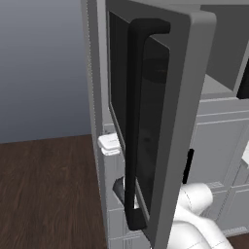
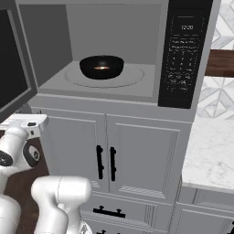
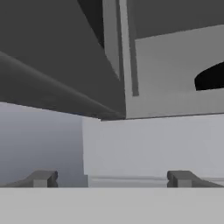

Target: Open the microwave, place the bowl with waffle inside the microwave, then close the microwave door and turn it on.

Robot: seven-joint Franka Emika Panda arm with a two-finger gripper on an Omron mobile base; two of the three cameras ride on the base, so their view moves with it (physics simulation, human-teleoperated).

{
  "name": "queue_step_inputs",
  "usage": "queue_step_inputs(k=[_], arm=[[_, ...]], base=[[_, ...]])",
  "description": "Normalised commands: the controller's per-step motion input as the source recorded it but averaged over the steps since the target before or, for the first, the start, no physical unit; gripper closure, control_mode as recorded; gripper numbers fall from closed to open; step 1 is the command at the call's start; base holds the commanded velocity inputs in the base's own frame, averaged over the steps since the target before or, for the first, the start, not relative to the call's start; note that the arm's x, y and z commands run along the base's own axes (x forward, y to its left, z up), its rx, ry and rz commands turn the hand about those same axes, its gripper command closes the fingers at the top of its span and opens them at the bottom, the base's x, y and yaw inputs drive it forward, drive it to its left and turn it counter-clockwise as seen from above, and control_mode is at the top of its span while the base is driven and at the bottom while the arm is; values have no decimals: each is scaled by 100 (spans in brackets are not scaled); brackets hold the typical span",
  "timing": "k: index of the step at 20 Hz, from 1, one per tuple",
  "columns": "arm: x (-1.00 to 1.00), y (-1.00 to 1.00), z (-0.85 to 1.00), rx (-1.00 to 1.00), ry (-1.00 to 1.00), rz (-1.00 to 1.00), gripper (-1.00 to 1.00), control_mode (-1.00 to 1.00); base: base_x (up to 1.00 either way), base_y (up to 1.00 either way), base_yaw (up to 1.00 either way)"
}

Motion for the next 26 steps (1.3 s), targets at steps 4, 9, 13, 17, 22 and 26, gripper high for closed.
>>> queue_step_inputs(k=[4,9,13,17,22,26], arm=[[-15,43,-13,-6,-30,-2,-100,-100],[-62,49,0,-1,-38,-6,-100,-100],[-89,69,4,-4,-36,-15,-100,-100],[-73,72,21,-6,-25,-21,-100,-100],[-72,76,24,-7,-19,-23,-100,-100],[-81,54,24,-5,-24,-31,-100,-100]], base=[[0,0,0],[0,0,0],[0,0,0],[0,0,0],[0,0,0],[0,0,0]])
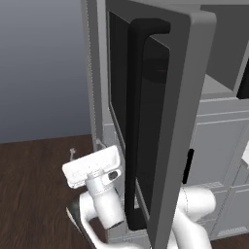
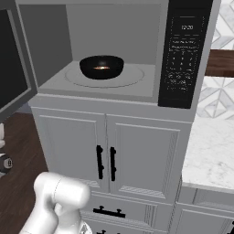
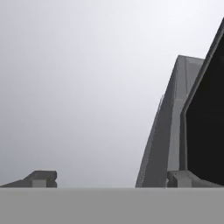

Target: Open the microwave, place the bowl with waffle inside the microwave, then close the microwave door and turn it on.

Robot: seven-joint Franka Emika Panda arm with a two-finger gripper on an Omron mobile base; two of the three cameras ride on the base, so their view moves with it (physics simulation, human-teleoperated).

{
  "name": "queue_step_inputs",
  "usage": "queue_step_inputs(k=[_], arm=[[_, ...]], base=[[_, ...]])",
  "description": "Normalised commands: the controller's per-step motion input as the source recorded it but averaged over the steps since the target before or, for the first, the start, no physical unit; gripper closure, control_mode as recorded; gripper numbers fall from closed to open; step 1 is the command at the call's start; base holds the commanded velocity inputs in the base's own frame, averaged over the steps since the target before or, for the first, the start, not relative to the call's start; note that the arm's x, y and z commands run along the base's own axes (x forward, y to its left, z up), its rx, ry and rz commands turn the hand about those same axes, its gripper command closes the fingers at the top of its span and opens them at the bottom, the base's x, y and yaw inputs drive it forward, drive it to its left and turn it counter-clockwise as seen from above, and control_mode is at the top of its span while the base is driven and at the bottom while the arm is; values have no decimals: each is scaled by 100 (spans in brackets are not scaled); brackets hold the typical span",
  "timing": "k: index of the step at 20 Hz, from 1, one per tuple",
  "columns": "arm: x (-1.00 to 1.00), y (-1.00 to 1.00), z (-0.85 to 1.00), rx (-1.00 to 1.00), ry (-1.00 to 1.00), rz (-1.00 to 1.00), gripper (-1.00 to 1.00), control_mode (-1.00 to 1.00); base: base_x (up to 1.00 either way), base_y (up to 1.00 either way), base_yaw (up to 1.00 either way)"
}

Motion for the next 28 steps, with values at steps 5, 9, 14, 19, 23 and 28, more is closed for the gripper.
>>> queue_step_inputs(k=[5,9,14,19,23,28], arm=[[-81,17,38,0,-26,-35,-100,-100],[-82,0,58,0,-25,-36,-100,-100],[-89,-24,46,0,-23,-31,-100,-100],[-65,-37,39,1,-28,-22,-100,-100],[-33,-49,42,16,-25,-9,-100,-100],[-31,-48,36,28,-29,-9,-100,-100]], base=[[0,0,0],[0,0,0],[0,0,0],[0,0,0],[0,0,0],[0,0,0]])
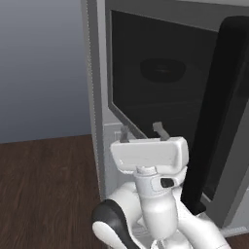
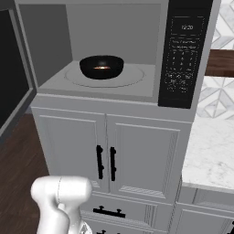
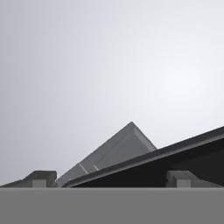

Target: Open the microwave, place the bowl with waffle inside the microwave, then close the microwave door and turn it on.

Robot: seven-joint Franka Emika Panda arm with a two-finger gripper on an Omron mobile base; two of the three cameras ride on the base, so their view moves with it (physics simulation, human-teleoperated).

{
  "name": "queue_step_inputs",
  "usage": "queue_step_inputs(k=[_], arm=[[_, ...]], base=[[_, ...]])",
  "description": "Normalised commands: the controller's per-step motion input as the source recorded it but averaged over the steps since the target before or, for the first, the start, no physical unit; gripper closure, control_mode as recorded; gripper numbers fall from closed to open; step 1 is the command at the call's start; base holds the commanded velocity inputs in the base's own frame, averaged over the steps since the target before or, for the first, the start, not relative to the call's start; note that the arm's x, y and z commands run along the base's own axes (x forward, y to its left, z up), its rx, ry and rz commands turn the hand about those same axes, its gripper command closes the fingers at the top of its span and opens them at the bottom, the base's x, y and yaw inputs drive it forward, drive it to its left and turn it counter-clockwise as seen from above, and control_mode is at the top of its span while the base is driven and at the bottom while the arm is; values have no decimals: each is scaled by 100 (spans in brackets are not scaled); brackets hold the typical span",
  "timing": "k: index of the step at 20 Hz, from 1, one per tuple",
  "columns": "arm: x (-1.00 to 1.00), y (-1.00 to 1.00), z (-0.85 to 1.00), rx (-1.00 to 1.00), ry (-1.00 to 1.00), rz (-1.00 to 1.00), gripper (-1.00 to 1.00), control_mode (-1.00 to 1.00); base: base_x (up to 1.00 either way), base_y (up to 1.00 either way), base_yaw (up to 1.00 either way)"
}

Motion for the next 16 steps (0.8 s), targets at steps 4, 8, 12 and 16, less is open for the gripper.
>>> queue_step_inputs(k=[4,8,12,16], arm=[[-32,-39,37,26,-30,-10,-100,-100],[-28,-40,34,28,-30,-10,-100,-100],[-30,-43,24,29,-31,-10,-100,-100],[-28,-46,22,29,-31,-8,-100,-100]], base=[[0,0,0],[0,0,0],[0,0,0],[0,0,0]])
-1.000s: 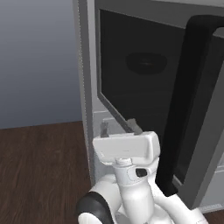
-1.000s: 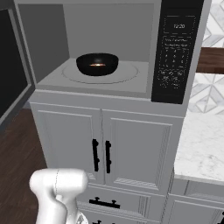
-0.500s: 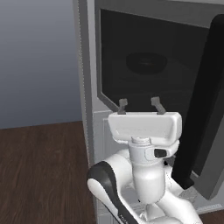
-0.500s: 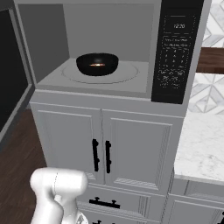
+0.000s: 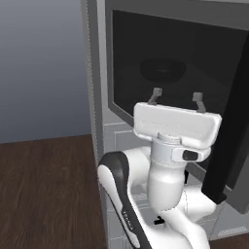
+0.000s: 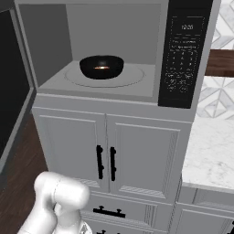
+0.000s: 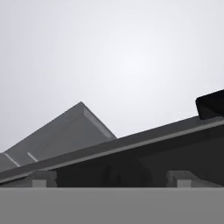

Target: Open the microwave, place the bowl with waffle inside the microwave, then close the microwave door and turn it on.

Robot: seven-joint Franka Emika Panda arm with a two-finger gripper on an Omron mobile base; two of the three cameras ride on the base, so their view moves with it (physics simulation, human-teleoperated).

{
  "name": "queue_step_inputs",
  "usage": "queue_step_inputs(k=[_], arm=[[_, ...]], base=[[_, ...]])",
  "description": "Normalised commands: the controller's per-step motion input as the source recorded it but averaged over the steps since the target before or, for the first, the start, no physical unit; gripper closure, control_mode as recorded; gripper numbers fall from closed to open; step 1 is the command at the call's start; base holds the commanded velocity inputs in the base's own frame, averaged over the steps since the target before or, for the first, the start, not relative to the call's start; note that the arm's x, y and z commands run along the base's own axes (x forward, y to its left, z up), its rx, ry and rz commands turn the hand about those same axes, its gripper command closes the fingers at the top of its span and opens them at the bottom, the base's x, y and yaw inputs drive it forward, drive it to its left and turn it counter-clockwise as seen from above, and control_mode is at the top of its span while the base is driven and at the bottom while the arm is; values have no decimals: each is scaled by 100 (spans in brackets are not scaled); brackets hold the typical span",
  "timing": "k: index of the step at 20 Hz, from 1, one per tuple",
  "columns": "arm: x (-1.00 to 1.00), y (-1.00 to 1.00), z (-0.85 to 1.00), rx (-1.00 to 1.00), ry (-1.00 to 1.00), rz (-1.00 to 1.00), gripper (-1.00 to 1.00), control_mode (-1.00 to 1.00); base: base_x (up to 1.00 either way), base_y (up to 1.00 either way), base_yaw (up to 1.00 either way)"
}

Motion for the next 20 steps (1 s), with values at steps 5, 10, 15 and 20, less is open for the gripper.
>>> queue_step_inputs(k=[5,10,15,20], arm=[[-9,-45,19,27,-29,-7,-100,-100],[3,-47,4,27,-18,0,-100,-100],[35,-48,0,32,4,4,-100,-100],[65,-34,0,27,18,7,-100,-100]], base=[[0,0,0],[0,0,0],[0,0,0],[0,0,0]])
